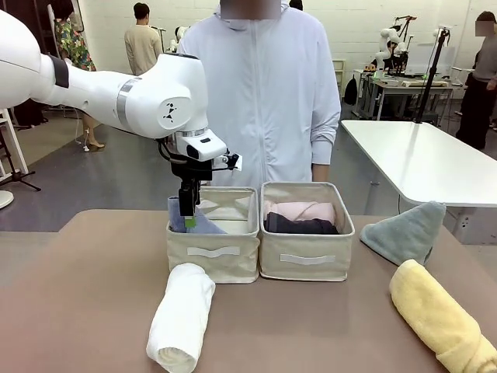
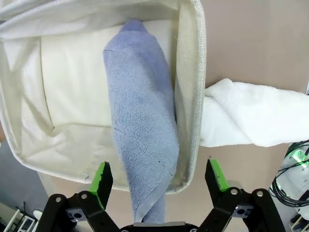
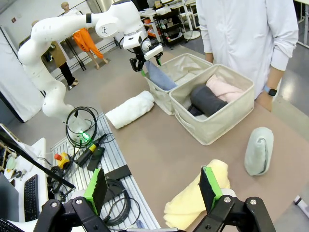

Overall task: Sort the towels based on their folding style.
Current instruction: Pick up one triangle-folded towel and place it in the left Fabric basket.

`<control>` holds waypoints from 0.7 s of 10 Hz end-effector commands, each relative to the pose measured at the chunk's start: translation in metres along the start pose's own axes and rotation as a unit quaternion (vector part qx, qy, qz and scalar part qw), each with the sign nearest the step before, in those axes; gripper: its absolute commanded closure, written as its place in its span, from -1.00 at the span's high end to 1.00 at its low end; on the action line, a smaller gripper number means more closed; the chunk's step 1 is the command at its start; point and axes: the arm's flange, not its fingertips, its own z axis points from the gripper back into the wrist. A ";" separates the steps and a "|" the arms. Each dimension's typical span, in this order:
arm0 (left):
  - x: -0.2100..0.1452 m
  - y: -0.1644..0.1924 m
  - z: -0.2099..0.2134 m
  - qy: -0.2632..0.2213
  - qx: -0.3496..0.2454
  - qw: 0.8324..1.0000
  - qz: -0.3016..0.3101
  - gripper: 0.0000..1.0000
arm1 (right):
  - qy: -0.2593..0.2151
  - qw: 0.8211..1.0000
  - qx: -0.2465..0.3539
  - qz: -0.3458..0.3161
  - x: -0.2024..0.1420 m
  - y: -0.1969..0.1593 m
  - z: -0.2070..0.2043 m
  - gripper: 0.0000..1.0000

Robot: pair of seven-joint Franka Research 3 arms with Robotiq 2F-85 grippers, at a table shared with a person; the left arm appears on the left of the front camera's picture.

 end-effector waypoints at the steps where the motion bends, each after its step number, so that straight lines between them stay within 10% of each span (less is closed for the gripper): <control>1: -0.006 -0.004 0.001 -0.006 0.001 1.000 -0.004 1.00 | -0.013 1.000 0.005 0.009 0.003 0.000 0.002 1.00; 7: -0.182 -0.101 0.124 -0.099 0.072 0.991 0.058 1.00 | -0.013 1.000 0.005 0.009 0.003 0.000 0.002 1.00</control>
